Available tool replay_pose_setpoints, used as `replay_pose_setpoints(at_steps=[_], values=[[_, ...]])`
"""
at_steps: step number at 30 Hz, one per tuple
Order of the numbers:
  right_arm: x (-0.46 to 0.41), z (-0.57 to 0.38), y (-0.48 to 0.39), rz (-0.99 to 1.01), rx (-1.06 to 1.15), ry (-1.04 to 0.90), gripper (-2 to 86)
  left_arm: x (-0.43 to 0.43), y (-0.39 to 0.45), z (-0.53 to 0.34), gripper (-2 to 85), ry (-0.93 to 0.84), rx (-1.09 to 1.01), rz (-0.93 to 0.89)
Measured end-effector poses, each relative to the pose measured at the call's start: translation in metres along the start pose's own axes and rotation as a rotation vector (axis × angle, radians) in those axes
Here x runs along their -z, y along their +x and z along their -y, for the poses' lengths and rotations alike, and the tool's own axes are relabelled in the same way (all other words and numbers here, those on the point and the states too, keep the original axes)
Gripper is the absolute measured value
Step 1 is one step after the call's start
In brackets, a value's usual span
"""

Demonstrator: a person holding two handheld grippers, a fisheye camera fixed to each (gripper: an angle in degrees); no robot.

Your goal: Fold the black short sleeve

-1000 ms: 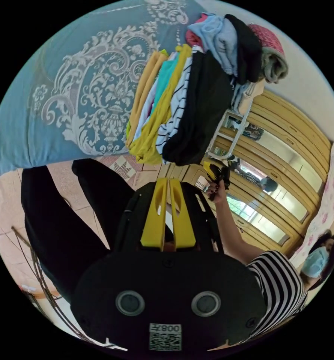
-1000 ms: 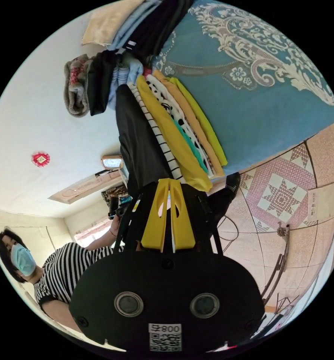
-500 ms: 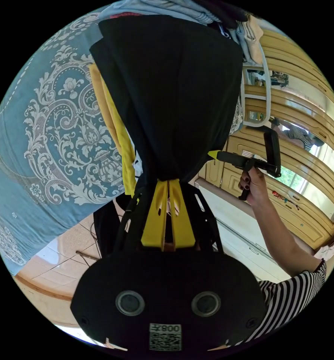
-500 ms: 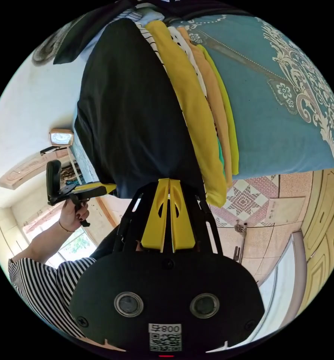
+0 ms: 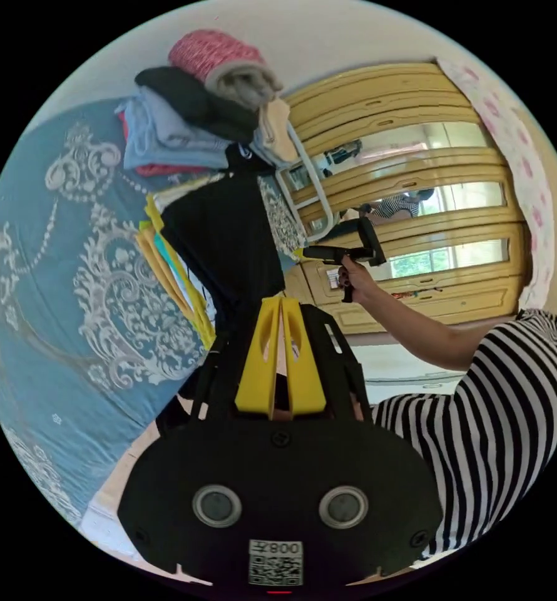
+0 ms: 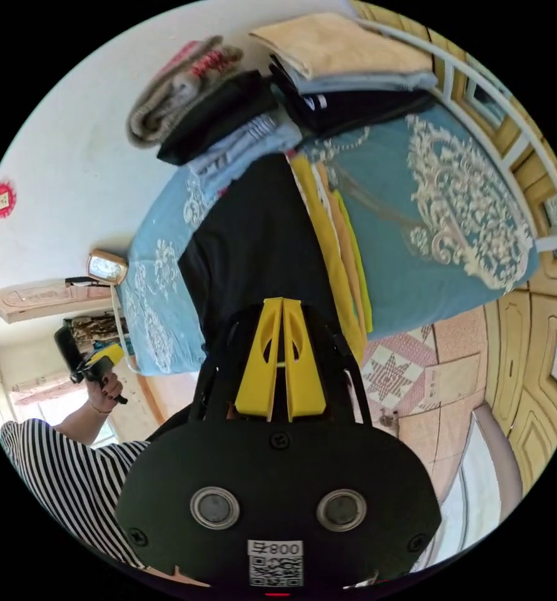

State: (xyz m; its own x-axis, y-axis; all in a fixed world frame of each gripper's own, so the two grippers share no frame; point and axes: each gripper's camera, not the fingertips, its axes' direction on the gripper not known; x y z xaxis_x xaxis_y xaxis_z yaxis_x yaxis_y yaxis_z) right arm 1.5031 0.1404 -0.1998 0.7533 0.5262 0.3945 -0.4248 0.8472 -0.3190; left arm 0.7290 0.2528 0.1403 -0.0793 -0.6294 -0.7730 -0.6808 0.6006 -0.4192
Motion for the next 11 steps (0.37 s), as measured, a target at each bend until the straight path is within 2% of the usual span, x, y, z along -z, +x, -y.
replay_pose_setpoints(at_steps=[2,5,7,11], values=[[0.034,0.006,-0.029,-0.073,0.055,0.121,1.9,0.026,0.042,0.001,0.2,0.117,-0.201,0.207],[0.072,0.025,-0.06,-0.166,0.109,0.242,4.3,0.036,0.08,0.01,0.2,0.224,-0.327,0.466],[0.092,0.043,-0.074,-0.183,0.14,0.3,6.0,0.035,0.089,0.02,0.3,0.251,-0.347,0.472],[0.124,0.096,-0.098,-0.153,0.202,0.376,7.2,0.021,0.097,0.04,0.3,0.259,-0.329,0.371]])
